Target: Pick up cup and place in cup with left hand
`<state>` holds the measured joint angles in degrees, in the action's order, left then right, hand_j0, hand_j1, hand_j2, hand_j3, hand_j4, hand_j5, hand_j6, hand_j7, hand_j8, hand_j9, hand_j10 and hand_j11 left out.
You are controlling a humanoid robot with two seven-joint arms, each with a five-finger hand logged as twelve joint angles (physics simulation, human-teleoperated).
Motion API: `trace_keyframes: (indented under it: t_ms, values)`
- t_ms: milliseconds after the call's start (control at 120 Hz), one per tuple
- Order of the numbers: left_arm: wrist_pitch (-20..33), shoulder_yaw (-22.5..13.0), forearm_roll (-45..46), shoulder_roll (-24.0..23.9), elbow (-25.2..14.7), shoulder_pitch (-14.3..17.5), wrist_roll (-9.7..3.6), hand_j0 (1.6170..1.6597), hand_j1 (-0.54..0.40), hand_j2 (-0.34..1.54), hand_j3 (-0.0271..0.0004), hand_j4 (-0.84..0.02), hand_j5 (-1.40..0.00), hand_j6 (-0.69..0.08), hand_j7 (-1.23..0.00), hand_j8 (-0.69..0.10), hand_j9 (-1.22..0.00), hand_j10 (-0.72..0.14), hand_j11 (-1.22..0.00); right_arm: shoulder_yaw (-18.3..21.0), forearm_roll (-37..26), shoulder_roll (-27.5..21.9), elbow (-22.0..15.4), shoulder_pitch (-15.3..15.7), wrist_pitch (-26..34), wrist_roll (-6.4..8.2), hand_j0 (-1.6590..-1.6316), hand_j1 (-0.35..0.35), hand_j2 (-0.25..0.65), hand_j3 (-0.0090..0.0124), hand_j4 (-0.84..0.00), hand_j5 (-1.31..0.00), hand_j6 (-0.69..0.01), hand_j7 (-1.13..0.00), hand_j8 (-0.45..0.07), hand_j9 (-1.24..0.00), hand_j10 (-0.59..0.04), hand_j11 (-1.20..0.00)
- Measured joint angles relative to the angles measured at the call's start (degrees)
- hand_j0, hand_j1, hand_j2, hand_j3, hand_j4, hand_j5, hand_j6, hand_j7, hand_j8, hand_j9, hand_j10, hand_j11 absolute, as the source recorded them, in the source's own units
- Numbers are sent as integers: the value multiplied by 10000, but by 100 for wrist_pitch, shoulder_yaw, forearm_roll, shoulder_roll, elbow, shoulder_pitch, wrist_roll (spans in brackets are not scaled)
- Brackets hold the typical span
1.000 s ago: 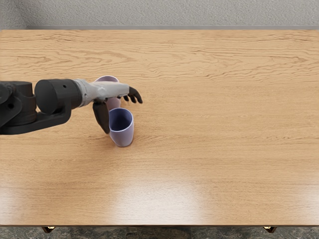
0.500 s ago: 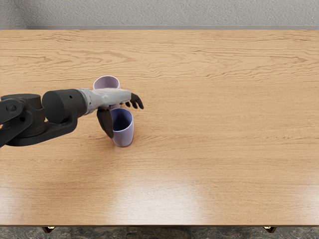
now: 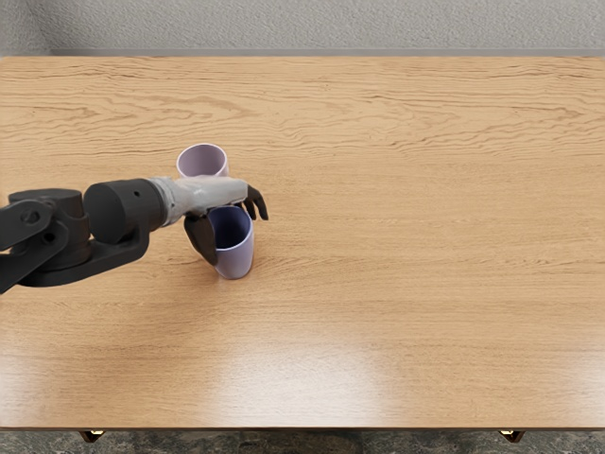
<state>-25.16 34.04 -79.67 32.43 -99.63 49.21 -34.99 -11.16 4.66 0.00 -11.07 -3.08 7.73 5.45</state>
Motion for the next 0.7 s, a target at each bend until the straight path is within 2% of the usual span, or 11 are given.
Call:
trace_keyframes:
  t_ms: [42,83,192,383,392,442,450,483,542,658,700]
  values:
    - [6,-17,-6,0,1,1,1,16580,-1060,824,0,-4040,-4818,-4036,-4813,-3448,-4998,-3922,-4994,0,0,0,0,0,0,0,-16581,-3491,-1,0,-3,0,-4,0,-3,0,-2,0]
    - [9,-30,-9,1,2,1,1,16579,-1117,850,0,-4155,-4841,-4053,-4880,-3109,-5076,-3974,-5069,0,0,0,0,0,0,0,-16581,-3491,-1,0,-3,0,-4,0,-3,0,-2,0]
    - [24,-48,-16,5,3,-2,0,16578,-1230,932,0,-4493,-4834,-3960,-5068,-3220,-5252,-4026,-5246,0,0,0,0,0,0,0,-16581,-3491,-1,0,-3,0,-4,0,-3,0,-2,0]
    - [26,-71,-33,8,2,-7,4,16571,-1576,1272,0,-5009,-5064,-3693,-5233,-2772,-5420,-3666,-5671,0,1,0,0,0,0,0,-16581,-3491,0,0,-3,0,-4,0,-3,0,-2,0]
    - [27,-73,-34,8,2,-7,4,16570,-1599,1278,0,-5037,-5073,-3748,-5256,-3093,-5431,-3608,-5698,0,1,0,0,0,0,0,-16581,-3491,0,0,-3,0,-4,0,-3,0,-2,0]
    - [37,-90,-38,6,2,-1,5,16566,-1614,1201,0,-5239,-5070,-3589,-5310,-2681,-5483,-3509,-5824,0,1,0,0,0,0,0,-16581,-3491,0,0,-3,0,-4,0,-3,0,-2,0]
    - [38,-92,-36,3,2,0,5,16567,-1618,1214,0,-5259,-5077,-3549,-5322,-2966,-5482,-3531,-5838,0,1,0,0,0,0,0,-16581,-3491,0,0,-3,0,-4,0,-3,0,-2,0]
    - [46,-101,-30,8,1,8,6,16571,-1718,1456,0,-5354,-5077,-3548,-5336,-2669,-5491,-3469,-5895,0,1,0,0,0,0,0,-16581,-3491,-1,0,-3,0,-4,0,-3,0,-3,0]
    - [34,-113,-23,1,2,20,3,16566,-1792,1583,0,-5327,-5247,-3378,-5525,-2667,-5667,-3328,-6001,0,0,0,0,0,0,0,-16581,-3491,-1,0,-3,0,-4,0,-3,0,-3,0]
    - [33,-126,-3,9,6,61,1,16564,-1899,1572,0,-5001,-5753,-2797,-5904,-2167,-5894,-2984,-6138,0,0,0,0,0,0,0,-16581,-3491,-1,0,-3,0,-4,0,-3,0,-2,0]
    - [60,-129,-4,9,7,63,0,16563,-1759,1418,0,-4948,-5855,-2996,-6016,-2312,-5945,-3178,-6161,0,0,0,0,0,0,0,-16581,-3491,-1,0,-3,0,-4,0,-3,0,-2,0]
